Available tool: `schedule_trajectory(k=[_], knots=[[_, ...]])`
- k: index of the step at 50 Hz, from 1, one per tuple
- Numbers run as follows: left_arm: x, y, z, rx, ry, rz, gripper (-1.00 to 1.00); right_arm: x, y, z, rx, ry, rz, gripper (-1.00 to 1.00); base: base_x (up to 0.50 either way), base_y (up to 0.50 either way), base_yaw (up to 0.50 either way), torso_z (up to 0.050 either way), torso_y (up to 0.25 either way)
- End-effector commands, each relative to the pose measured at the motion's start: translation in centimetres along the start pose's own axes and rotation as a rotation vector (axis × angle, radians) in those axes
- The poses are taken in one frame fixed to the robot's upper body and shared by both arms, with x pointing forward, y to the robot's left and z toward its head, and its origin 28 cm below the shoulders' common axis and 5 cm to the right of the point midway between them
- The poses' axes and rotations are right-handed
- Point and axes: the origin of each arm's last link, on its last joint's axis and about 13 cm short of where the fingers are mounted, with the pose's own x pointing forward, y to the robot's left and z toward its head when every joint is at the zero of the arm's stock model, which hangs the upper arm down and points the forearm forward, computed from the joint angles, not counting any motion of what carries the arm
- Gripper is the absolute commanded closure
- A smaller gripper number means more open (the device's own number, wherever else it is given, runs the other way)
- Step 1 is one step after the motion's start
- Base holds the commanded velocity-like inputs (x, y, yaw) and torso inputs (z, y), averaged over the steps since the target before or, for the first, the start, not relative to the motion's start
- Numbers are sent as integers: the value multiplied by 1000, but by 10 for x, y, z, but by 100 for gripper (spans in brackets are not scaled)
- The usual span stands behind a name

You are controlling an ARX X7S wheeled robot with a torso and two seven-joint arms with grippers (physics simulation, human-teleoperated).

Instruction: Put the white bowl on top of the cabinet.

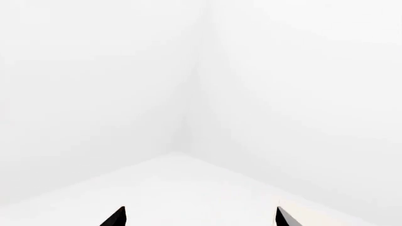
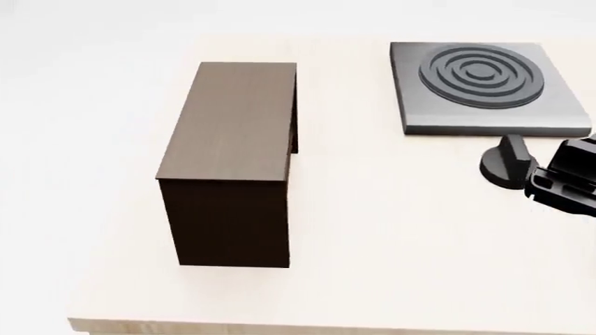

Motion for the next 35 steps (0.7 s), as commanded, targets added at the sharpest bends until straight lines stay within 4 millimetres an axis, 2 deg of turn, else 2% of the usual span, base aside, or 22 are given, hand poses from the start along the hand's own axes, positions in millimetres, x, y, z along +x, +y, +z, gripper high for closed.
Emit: schedule_trajectory(k=[1,10,35], knots=[[-1,0,0,5,-4,1,-100,0,0,0,-4,-3,-7,-100,0,500,0,0,0],[0,-1,0,8,-6,2,-100,2,-2,0,48,23,-20,-100,46,56,0,0,0],[0,0,0,7,-5,2,-100,2,-2,-2,19,12,-33,-100,500,0,0,0,0]])
